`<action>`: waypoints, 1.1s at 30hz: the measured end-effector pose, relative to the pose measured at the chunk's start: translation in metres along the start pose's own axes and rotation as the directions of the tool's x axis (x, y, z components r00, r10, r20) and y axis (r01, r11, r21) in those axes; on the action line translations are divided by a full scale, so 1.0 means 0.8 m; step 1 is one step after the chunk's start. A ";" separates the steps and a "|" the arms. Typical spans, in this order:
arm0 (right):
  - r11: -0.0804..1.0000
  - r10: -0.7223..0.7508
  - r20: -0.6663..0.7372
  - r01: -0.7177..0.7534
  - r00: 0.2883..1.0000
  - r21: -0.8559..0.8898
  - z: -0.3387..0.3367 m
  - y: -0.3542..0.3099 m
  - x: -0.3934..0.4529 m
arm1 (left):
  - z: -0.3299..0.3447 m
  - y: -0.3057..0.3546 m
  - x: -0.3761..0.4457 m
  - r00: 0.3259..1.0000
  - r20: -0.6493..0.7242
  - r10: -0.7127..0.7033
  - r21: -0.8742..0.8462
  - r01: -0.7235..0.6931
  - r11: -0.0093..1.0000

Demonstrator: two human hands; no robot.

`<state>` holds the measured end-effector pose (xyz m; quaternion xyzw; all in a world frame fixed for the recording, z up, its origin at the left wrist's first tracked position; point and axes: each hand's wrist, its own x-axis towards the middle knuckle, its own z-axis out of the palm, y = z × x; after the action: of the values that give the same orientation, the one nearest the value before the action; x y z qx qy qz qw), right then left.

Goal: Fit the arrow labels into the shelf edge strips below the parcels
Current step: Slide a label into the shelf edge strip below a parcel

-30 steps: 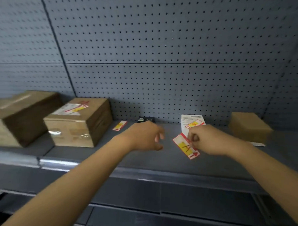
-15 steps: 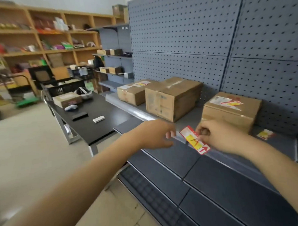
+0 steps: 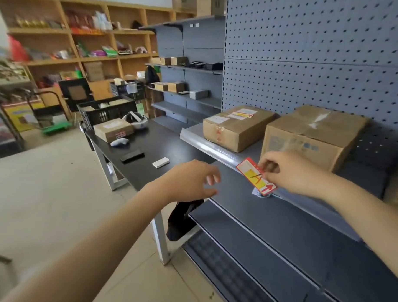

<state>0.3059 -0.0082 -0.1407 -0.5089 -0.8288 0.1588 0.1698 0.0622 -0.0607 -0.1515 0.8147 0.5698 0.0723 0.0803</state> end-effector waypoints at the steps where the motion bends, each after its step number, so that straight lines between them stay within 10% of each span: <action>1: 1.000 0.008 -0.006 -0.008 1.000 0.007 0.005 0.001 0.017 | -0.002 -0.017 0.011 1.000 0.013 0.001 -0.005 -0.001 1.000; 18: 0.940 0.323 -0.196 -0.338 0.926 -0.044 0.094 -0.040 0.217 | 0.017 -0.254 0.241 0.925 0.144 0.350 -0.090 -0.340 0.936; 33: 0.834 0.514 -0.267 -0.548 0.815 -0.065 0.129 -0.056 0.285 | 0.042 -0.278 0.335 0.766 0.163 0.622 0.112 -0.641 0.760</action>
<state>0.1284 0.1679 -0.1856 -0.7460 -0.6359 0.0797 0.1811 -0.0432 0.2651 -0.2246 0.9655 0.2599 0.0014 0.0180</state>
